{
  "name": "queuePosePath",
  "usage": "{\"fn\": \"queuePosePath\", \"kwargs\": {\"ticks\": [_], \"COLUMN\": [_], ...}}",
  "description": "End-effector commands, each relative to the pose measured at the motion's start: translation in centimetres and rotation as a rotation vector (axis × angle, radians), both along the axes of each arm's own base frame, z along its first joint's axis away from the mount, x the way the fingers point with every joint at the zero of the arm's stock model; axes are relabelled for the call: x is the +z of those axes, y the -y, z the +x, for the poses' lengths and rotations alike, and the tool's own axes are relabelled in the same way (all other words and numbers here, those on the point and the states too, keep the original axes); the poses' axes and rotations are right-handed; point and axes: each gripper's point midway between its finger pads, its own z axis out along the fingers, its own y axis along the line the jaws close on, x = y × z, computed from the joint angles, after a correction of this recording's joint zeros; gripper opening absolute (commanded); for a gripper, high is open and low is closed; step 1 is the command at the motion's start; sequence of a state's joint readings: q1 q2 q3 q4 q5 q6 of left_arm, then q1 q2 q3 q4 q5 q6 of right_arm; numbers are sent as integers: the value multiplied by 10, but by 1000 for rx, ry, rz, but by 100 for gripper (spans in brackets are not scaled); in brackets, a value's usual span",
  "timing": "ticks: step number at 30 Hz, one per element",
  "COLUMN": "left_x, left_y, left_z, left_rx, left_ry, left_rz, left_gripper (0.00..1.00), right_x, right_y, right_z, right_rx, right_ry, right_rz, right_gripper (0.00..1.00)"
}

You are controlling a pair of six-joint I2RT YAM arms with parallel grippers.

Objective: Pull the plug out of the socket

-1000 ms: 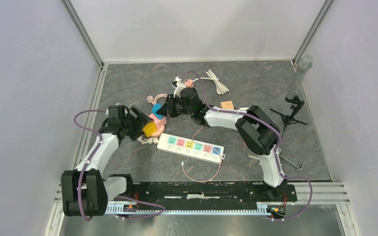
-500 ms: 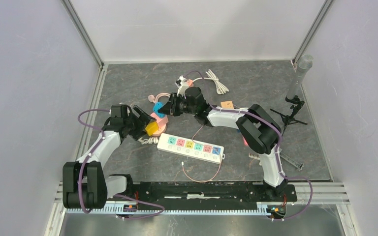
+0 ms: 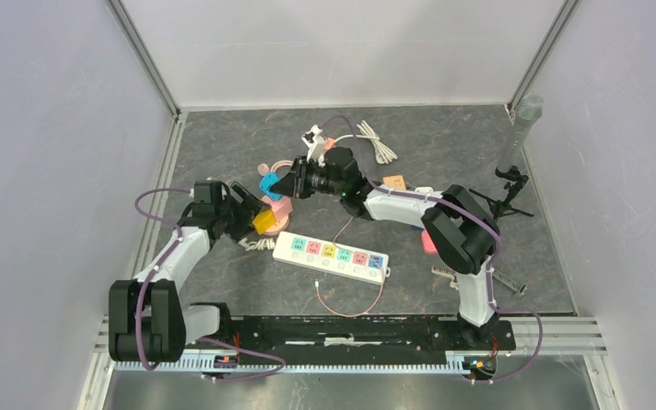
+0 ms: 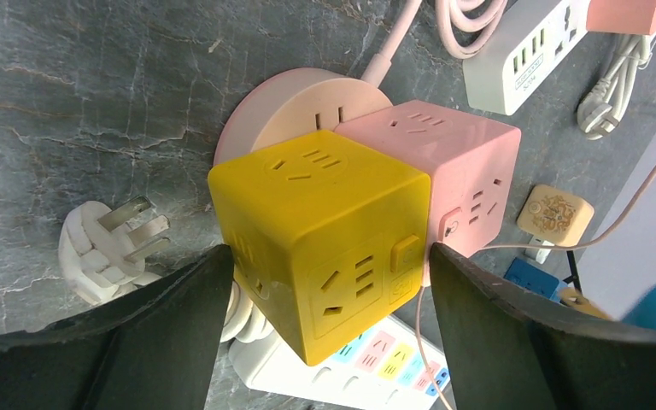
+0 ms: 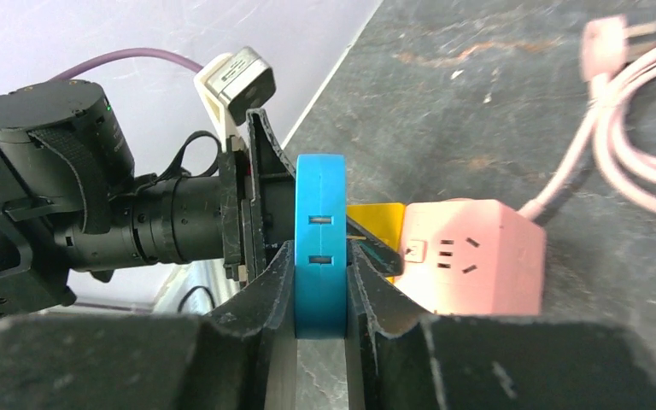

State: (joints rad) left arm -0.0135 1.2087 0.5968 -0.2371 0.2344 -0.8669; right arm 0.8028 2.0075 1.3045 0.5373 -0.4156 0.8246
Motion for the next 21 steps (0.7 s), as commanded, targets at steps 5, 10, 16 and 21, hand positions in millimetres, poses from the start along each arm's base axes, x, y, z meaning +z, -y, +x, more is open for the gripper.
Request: {"fn": "queuePosePath", "kwargs": {"ticks": [5,10,16,21], "left_x": [12,40,67,82], "left_y": [-6,-23,-52,-60], "left_z": [-11,-10,-19,-22], "left_rx": [-28,-46,6,44], "left_ry": [-27,-18,8,55], "left_rz": [65,187,343,374], "left_gripper": [92,100,100,100], "right_x": [85,84,39,-15], "right_y": [38,78,181,267], "right_z": [21,20,8,-2], "right_rx": [-156,-233,-457,-626], "right_ry": [272,318,420,385], "right_rz": [-50,-146,-460,-808], "right_gripper": [0,0,0,0]}}
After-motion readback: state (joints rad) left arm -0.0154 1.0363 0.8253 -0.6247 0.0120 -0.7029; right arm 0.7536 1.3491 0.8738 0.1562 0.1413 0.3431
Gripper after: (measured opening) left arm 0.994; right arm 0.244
